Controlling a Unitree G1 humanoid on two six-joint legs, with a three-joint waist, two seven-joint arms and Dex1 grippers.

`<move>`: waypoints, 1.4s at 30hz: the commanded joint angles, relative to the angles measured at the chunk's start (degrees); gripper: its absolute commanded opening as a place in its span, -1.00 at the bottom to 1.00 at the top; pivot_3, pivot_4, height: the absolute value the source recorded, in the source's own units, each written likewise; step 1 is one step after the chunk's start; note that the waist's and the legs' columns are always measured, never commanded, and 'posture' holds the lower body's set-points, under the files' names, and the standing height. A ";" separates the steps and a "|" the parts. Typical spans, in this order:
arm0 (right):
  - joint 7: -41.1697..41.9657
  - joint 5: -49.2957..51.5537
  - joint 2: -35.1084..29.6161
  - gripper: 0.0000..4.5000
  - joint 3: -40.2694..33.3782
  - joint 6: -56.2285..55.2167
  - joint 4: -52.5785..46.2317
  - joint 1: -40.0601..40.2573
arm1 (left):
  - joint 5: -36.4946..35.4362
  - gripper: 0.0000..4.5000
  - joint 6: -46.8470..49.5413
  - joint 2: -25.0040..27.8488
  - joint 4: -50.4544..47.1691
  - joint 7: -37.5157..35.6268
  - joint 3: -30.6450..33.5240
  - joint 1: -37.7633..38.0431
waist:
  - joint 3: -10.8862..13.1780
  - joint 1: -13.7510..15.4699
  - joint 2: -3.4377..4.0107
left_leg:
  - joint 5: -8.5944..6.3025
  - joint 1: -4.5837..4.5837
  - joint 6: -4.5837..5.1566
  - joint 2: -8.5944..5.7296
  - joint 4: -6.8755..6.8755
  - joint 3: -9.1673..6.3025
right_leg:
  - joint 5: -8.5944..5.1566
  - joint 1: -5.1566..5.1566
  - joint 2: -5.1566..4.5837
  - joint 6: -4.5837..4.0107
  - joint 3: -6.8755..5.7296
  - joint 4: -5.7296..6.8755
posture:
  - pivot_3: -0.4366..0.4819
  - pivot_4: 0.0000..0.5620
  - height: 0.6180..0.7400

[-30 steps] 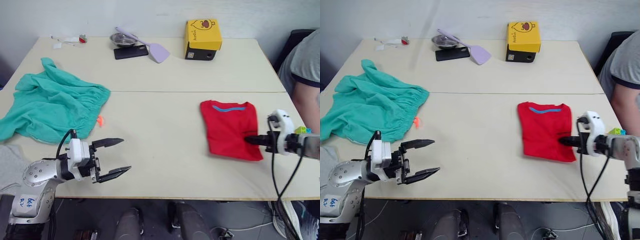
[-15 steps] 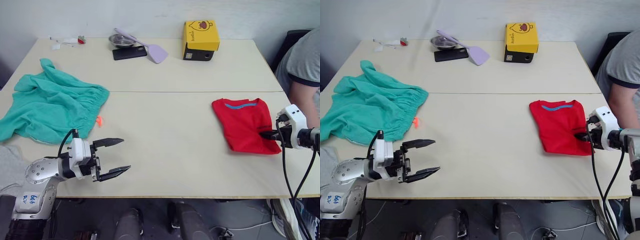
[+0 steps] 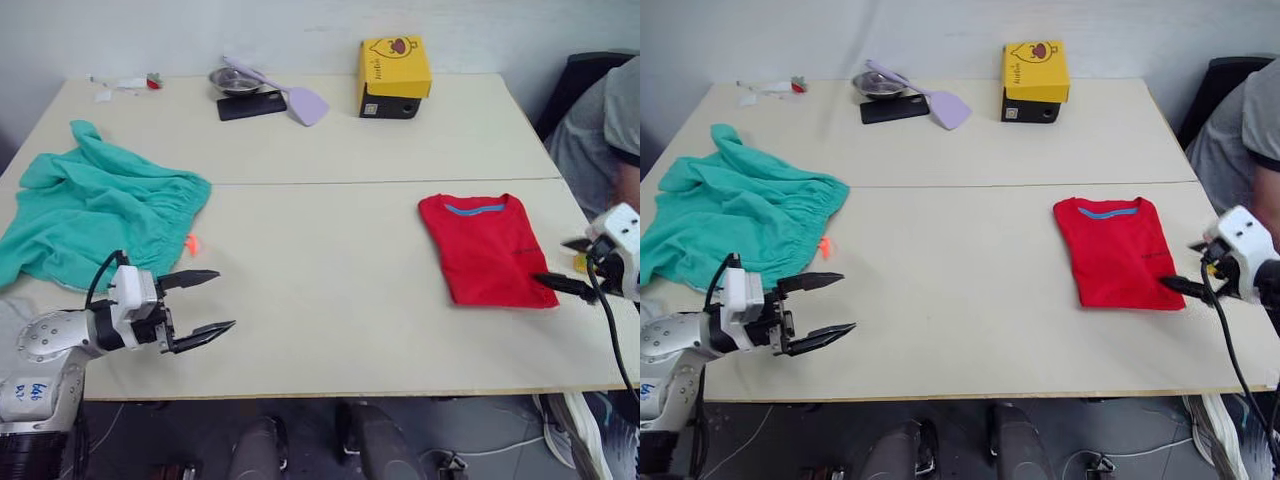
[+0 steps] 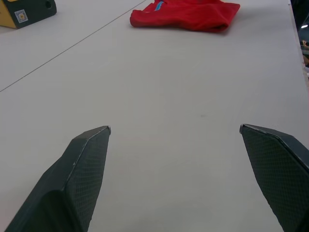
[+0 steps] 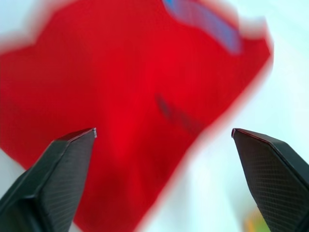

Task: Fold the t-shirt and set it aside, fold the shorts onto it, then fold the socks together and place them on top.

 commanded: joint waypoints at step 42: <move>-3.32 9.17 31.45 0.99 12.88 -23.65 -29.23 17.51 | 11.93 1.00 11.43 9.73 1.55 22.17 19.64 19.64 | -0.25 1.44 -0.63 | -0.23 0.17 -0.02 -0.03 -0.15 -0.24 | 0.25 0.42 -0.31 -0.40 -0.28 -0.44 | -0.05 -0.47 1.00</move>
